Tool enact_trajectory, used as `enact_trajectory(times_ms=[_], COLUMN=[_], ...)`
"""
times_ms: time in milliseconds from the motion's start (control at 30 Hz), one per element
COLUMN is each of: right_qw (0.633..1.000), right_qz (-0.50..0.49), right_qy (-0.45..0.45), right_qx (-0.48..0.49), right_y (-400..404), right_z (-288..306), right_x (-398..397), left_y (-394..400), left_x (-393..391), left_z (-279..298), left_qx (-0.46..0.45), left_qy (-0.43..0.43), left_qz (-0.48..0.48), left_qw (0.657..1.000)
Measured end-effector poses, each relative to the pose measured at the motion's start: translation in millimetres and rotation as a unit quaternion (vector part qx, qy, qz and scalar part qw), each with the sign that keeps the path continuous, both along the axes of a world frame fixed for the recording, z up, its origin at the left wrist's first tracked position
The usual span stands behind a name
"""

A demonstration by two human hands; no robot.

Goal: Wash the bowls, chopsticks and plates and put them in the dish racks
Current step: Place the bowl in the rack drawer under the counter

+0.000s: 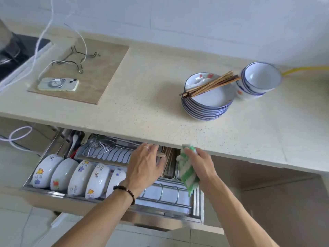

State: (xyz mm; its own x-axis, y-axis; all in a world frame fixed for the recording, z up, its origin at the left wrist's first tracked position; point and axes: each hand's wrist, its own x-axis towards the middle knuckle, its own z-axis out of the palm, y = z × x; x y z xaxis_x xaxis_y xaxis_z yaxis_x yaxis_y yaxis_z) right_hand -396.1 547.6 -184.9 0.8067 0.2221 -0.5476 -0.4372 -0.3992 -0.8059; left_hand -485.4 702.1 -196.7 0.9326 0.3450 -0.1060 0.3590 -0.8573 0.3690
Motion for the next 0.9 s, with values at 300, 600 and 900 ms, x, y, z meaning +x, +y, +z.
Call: enact_trajectory(times_ms=[300, 600, 900], right_qw=[0.993, 0.99, 0.999], right_qz=[-0.102, -0.129, -0.017], right_qy=[-0.05, -0.045, -0.049], right_qx=[0.024, 0.044, -0.013], right_y=[-124.6, -217.9, -196.3], right_z=[48.5, 53.3, 49.5], right_x=[107.5, 293.9, 423.3], left_y=[-114.3, -206.1, -213.7], left_x=[114.8, 278.7, 425.1], left_z=[62.6, 78.8, 62.9], left_qx=[0.013, -0.083, -0.352], left_qy=[-0.048, -0.027, -0.012], left_qz=[-0.103, -0.065, 0.192], left_qw=[0.993, 0.994, 0.916])
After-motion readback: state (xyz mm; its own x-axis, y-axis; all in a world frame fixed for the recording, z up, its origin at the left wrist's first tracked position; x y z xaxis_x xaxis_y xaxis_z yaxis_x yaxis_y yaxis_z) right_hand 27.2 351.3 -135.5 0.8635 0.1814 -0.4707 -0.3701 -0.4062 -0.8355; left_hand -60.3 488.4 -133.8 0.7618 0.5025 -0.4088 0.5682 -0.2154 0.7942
